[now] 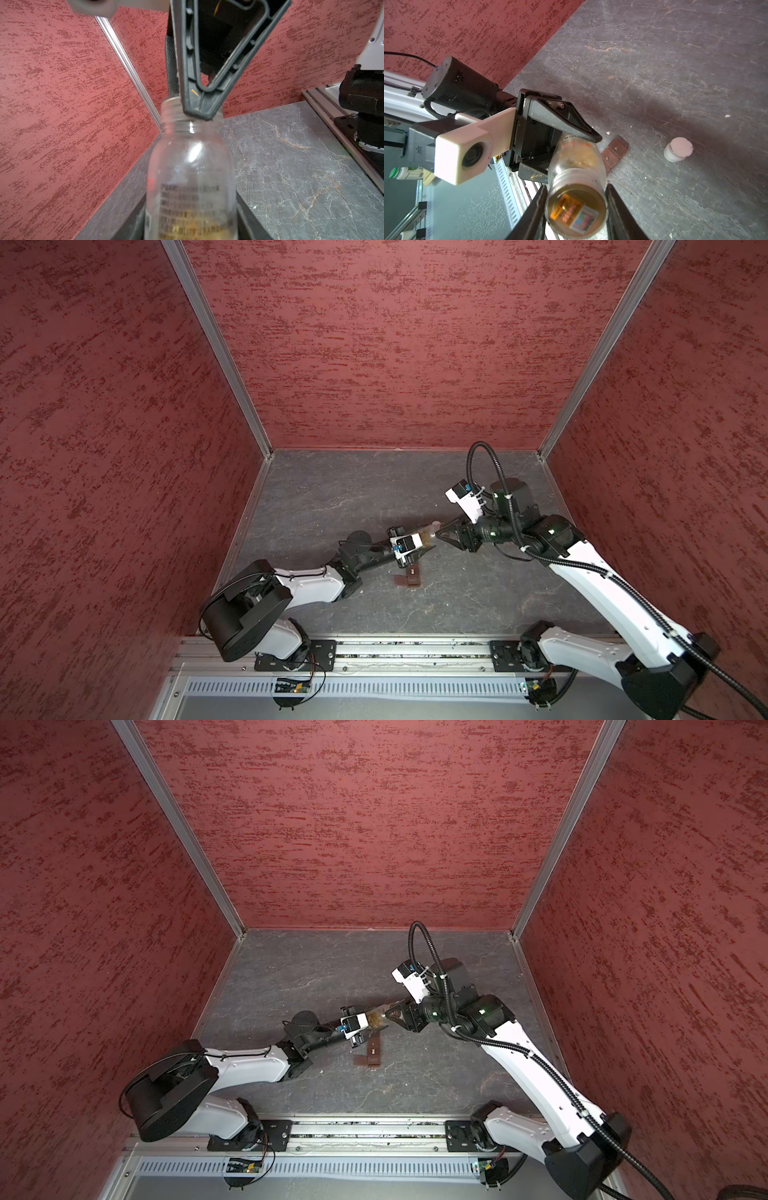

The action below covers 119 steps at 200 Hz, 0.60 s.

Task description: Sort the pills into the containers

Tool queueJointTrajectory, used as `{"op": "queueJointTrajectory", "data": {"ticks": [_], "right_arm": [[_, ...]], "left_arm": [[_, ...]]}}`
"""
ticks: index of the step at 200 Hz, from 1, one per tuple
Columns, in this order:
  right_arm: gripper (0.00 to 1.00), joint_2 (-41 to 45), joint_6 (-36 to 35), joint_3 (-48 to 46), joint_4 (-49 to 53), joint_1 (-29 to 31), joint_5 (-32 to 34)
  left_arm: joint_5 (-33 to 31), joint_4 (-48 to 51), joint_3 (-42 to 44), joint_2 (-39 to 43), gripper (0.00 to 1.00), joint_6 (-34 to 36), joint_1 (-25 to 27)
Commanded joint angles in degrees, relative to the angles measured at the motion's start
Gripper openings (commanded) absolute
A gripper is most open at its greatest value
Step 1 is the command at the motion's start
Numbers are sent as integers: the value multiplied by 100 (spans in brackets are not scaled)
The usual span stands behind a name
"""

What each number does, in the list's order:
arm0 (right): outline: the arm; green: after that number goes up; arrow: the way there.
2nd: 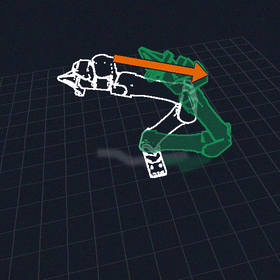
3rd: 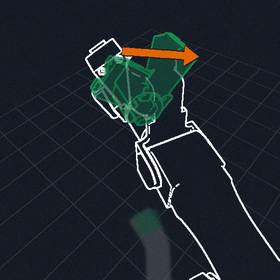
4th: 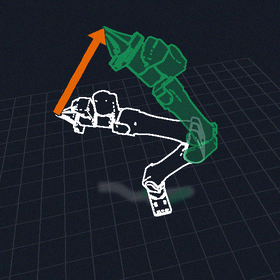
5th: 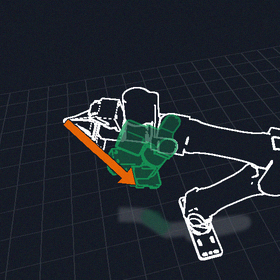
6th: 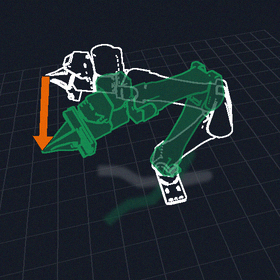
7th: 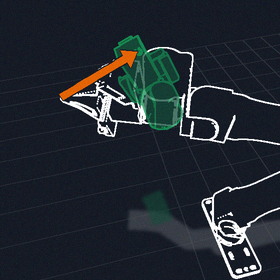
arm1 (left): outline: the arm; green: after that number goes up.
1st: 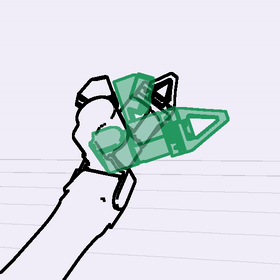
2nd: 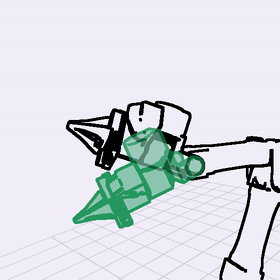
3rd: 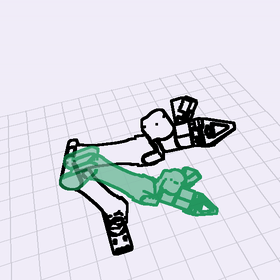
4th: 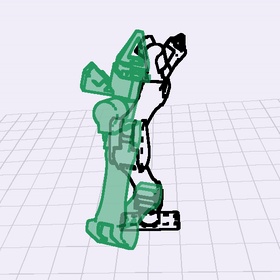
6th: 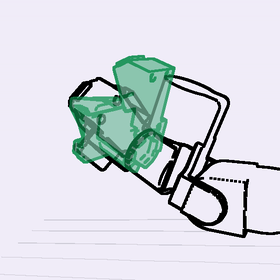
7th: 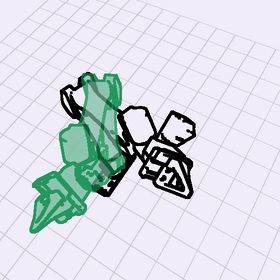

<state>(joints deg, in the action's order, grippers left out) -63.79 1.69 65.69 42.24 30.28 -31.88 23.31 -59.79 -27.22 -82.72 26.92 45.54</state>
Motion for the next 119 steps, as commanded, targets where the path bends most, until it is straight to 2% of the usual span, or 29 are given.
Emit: {"op": "queueJointTrajectory", "data": {"ticks": [1, 28, 119], "right_arm": [[31, 205, -275, -37, -92, -66, 171], [33, 205, -172, -136, -251, -66, 155], [50, 235, -85, -226, -449, -66, 173]], "left_arm": [[-125, -44, 173, -78, 0, -106, -78], [-125, -129, 218, -102, 0, -114, -89], [-109, -318, 194, -311, 0, -126, -98]]}}
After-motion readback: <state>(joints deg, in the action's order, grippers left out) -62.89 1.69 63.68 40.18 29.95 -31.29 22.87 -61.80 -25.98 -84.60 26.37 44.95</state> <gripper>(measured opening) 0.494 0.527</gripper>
